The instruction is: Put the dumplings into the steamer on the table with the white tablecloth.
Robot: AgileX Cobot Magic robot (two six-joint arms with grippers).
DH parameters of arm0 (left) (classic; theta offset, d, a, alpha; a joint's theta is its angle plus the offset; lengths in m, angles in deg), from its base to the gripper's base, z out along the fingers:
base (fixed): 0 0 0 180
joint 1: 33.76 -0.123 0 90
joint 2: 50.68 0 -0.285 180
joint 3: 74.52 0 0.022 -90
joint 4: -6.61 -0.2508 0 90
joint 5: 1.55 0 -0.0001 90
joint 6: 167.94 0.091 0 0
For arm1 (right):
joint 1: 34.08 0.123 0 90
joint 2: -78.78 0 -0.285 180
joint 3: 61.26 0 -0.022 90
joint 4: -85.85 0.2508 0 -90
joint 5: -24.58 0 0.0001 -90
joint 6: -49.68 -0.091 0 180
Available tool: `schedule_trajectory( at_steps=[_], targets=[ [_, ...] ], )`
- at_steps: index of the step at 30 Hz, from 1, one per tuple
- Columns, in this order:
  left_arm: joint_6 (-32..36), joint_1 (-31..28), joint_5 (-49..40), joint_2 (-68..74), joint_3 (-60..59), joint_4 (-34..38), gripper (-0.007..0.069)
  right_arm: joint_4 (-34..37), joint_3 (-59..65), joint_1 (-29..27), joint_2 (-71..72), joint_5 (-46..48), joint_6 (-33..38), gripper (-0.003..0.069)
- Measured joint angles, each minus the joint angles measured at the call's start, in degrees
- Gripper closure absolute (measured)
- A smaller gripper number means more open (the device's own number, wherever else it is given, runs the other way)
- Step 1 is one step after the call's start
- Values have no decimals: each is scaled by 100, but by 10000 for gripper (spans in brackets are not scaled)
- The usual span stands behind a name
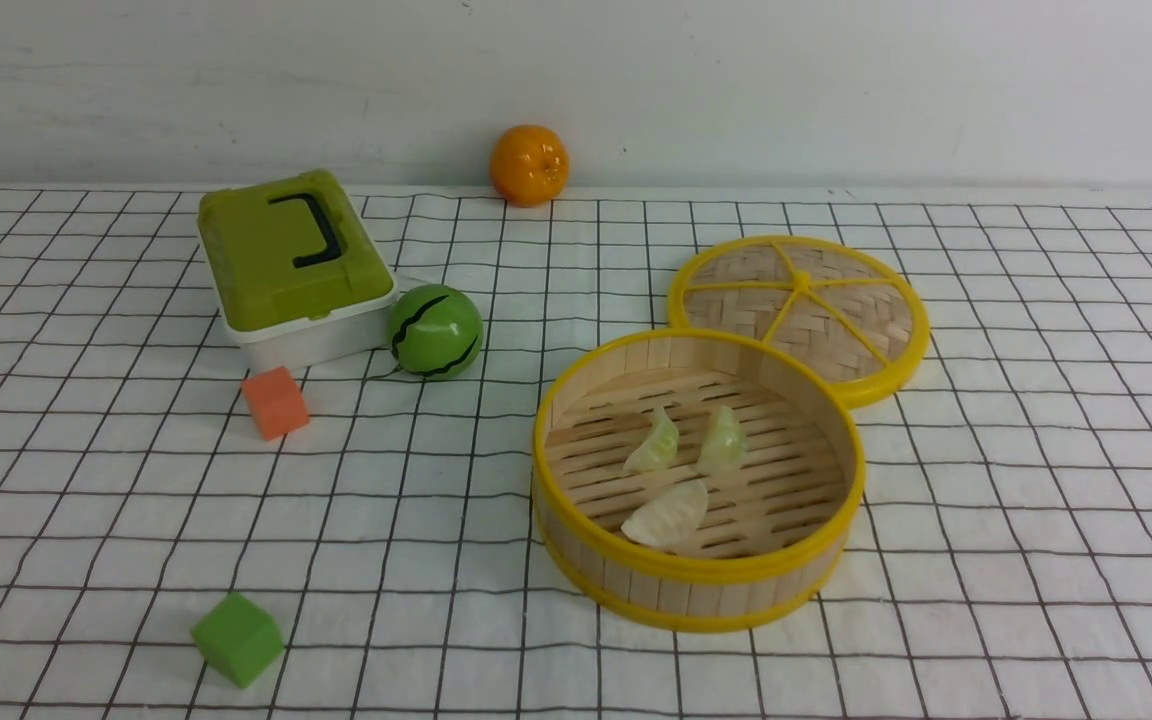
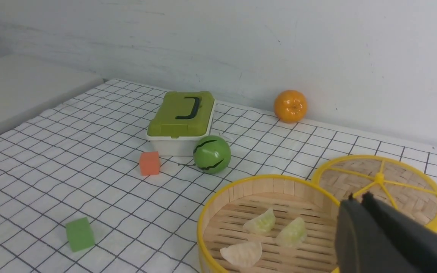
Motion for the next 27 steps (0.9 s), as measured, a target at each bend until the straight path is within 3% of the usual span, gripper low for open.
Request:
schedule_trajectory(
  at_steps=[7, 12, 21, 27],
  targets=[
    [0, 0, 0, 0, 0, 0, 479, -567, 928, -139, 194, -670, -243, 682],
    [0, 0, 5, 0, 0, 0, 469, -981, 2620, -947, 1105, -1542, -814, 682],
    [0, 0, 5, 0, 0, 0, 461, -1260, 4228, -2456, 2614, -1722, -1263, 682],
    [0, 0, 5, 0, 0, 0, 461, -1327, 4333, -2765, 2737, -1325, -1349, 682]
  ],
)
